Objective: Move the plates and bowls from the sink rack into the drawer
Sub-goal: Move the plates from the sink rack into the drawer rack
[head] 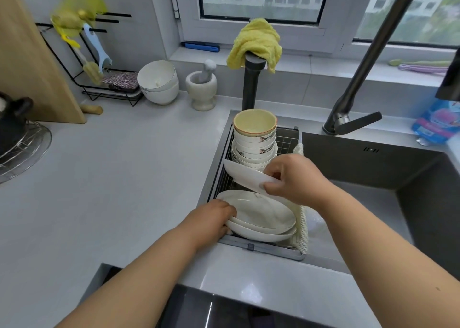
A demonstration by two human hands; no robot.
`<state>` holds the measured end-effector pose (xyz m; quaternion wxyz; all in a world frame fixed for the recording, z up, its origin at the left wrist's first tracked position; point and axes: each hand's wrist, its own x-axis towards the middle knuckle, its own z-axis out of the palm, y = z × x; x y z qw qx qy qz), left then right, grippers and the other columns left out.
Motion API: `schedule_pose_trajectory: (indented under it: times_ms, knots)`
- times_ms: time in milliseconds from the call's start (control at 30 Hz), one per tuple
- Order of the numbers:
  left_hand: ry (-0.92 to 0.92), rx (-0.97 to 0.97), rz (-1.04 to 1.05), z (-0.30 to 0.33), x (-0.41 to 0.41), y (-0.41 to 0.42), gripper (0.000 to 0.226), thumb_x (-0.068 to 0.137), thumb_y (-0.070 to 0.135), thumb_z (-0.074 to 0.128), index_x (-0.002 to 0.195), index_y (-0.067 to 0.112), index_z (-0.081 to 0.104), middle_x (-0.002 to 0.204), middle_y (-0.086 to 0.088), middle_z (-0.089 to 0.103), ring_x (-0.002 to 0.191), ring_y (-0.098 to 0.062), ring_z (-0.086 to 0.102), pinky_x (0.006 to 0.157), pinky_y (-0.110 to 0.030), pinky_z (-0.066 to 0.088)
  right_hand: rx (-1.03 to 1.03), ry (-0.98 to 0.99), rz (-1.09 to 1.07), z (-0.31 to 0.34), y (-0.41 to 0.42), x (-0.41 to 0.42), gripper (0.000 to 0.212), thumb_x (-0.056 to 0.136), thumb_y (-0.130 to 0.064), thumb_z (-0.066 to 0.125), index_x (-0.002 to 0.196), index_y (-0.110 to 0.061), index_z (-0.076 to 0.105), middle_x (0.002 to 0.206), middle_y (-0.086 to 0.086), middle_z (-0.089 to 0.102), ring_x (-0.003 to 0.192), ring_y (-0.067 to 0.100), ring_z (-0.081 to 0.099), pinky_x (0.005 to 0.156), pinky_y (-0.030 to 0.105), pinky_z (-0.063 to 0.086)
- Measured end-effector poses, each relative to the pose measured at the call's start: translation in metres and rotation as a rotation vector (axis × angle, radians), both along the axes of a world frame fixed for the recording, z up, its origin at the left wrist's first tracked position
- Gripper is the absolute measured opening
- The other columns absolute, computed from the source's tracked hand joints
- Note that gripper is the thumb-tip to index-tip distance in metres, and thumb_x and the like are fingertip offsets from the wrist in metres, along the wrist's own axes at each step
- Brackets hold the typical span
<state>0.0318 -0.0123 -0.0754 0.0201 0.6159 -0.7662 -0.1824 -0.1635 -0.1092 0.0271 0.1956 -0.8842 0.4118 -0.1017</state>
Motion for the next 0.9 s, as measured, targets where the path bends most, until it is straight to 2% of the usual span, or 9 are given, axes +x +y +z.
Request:
schedule_pose_trajectory:
  times_ms: [133, 233, 300, 367, 467, 533, 633, 767, 900]
  knots:
    - [-0.078, -0.043, -0.041, 0.0, -0.001, -0.003, 0.028, 0.089, 0.018, 0.057, 0.117, 0.015, 0.055, 0.118, -0.001, 0.057, 0.115, -0.019, 0.046, 0.077, -0.028, 0.038, 0.034, -0.051, -0.015, 0.011, 0.002, -0.004, 0.016, 0.076, -0.027, 0.073, 0.082, -0.013, 0.073, 0.077, 0.001, 0.068, 0.069, 0.017, 0.06, 0.065, 0.038, 0.054]
    - [-0.143, -0.095, -0.067, -0.003, 0.0, -0.004, 0.027, 0.087, 0.008, 0.051, 0.113, 0.013, 0.056, 0.112, -0.003, 0.058, 0.109, -0.022, 0.048, 0.071, -0.027, 0.034, 0.054, -0.082, -0.031, 0.016, 0.004, -0.006, 0.013, 0.076, -0.026, 0.074, 0.082, -0.014, 0.074, 0.076, 0.0, 0.067, 0.068, 0.016, 0.059, 0.064, 0.039, 0.054]
    - [-0.145, -0.149, -0.108, -0.01, 0.004, -0.006, 0.032, 0.077, -0.003, 0.053, 0.105, 0.011, 0.061, 0.101, -0.007, 0.062, 0.099, -0.027, 0.054, 0.068, -0.028, 0.036, 0.06, -0.1, -0.037, 0.018, 0.007, -0.007, 0.012, 0.075, -0.025, 0.075, 0.08, -0.013, 0.074, 0.074, -0.001, 0.066, 0.067, 0.017, 0.058, 0.063, 0.037, 0.052]
    - [-0.156, -0.157, -0.135, -0.014, 0.007, -0.007, 0.031, 0.064, -0.006, 0.062, 0.09, 0.012, 0.065, 0.082, -0.005, 0.063, 0.083, -0.028, 0.06, 0.058, -0.027, 0.038, 0.058, -0.112, -0.04, 0.02, 0.01, -0.007, 0.012, 0.075, -0.024, 0.075, 0.079, -0.013, 0.074, 0.073, -0.002, 0.064, 0.066, 0.016, 0.058, 0.061, 0.036, 0.051]
    - [-0.243, -0.163, -0.173, -0.014, 0.01, -0.01, 0.039, 0.043, 0.003, 0.079, 0.074, 0.022, 0.065, 0.065, 0.007, 0.058, 0.065, -0.017, 0.06, 0.052, -0.016, 0.03, 0.06, -0.119, -0.062, 0.022, 0.012, -0.007, 0.012, 0.075, -0.024, 0.075, 0.078, -0.013, 0.073, 0.071, -0.004, 0.062, 0.066, 0.016, 0.057, 0.06, 0.034, 0.048]
    - [-0.242, -0.176, -0.173, -0.014, 0.01, -0.011, 0.044, 0.036, 0.005, 0.081, 0.072, 0.024, 0.065, 0.063, 0.009, 0.057, 0.062, -0.014, 0.059, 0.051, -0.014, 0.029, 0.058, -0.117, -0.072, 0.023, 0.013, -0.007, 0.011, 0.075, -0.025, 0.075, 0.078, -0.014, 0.073, 0.07, -0.005, 0.062, 0.065, 0.016, 0.057, 0.06, 0.033, 0.048]
    - [-0.158, -0.12, -0.146, -0.015, 0.01, -0.01, 0.034, 0.058, -0.002, 0.07, 0.087, 0.016, 0.065, 0.081, -0.001, 0.064, 0.081, -0.024, 0.061, 0.057, -0.024, 0.044, 0.055, -0.114, -0.078, 0.027, 0.015, -0.006, 0.009, 0.075, -0.025, 0.075, 0.076, -0.016, 0.072, 0.07, -0.005, 0.062, 0.066, 0.015, 0.057, 0.062, 0.034, 0.05]
    - [-0.107, -0.099, -0.097, -0.01, 0.009, -0.005, 0.035, 0.08, 0.001, 0.057, 0.112, 0.013, 0.061, 0.109, -0.007, 0.061, 0.104, -0.029, 0.054, 0.072, -0.034, 0.049, 0.043, -0.16, -0.083, 0.033, 0.019, -0.004, 0.007, 0.075, -0.023, 0.076, 0.076, -0.018, 0.071, 0.069, -0.009, 0.059, 0.063, 0.008, 0.053, 0.06, 0.03, 0.048]
    - [-0.085, -0.018, -0.011, 0.0, 0.006, 0.0, 0.04, 0.096, 0.007, 0.045, 0.135, 0.016, 0.049, 0.136, -0.006, 0.048, 0.123, -0.025, 0.044, 0.099, -0.036, 0.041, 0.047, -0.214, -0.077, 0.039, 0.026, -0.001, 0.009, 0.076, -0.023, 0.076, 0.073, -0.021, 0.067, 0.069, -0.011, 0.059, 0.064, 0.007, 0.051, 0.059, 0.025, 0.045]
